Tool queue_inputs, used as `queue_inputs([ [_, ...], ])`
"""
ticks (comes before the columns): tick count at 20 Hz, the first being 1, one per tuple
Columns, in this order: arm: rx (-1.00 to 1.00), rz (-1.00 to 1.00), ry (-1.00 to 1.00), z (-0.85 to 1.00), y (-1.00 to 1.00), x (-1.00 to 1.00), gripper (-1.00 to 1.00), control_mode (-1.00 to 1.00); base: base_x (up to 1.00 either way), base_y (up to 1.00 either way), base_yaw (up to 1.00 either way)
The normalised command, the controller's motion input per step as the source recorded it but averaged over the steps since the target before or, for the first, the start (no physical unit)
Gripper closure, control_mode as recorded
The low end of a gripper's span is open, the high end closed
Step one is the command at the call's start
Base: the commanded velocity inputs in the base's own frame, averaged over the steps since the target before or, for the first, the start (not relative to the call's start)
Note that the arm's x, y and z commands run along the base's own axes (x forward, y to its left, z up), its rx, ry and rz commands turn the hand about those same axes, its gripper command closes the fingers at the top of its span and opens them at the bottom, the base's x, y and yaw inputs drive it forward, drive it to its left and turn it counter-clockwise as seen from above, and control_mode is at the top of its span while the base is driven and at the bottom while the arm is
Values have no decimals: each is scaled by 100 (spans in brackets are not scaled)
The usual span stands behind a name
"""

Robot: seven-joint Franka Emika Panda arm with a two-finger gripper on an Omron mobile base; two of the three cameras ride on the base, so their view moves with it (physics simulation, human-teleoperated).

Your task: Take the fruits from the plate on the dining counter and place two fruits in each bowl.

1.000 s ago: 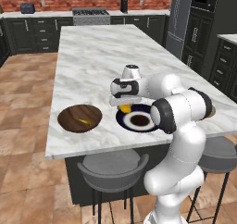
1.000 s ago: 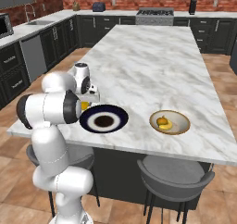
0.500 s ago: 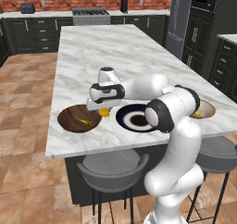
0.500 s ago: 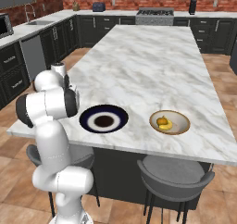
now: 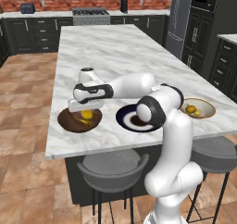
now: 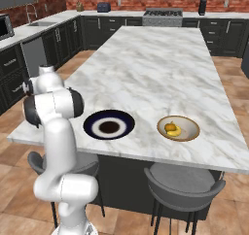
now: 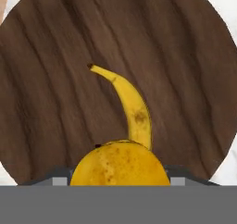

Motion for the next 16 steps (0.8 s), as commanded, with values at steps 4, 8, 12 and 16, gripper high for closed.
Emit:
queue_inputs([
  [4, 0, 2, 0, -41, 34, 12, 100, -100, 0, 0, 0],
  [8, 0, 1, 6, -33, 41, 3, 100, -100, 0, 0, 0],
  [12, 0, 0, 10, -19, 39, 11, 100, -100, 0, 0, 0],
  [16, 0, 0, 5, -40, 19, 12, -100, -100, 0, 0, 0],
])
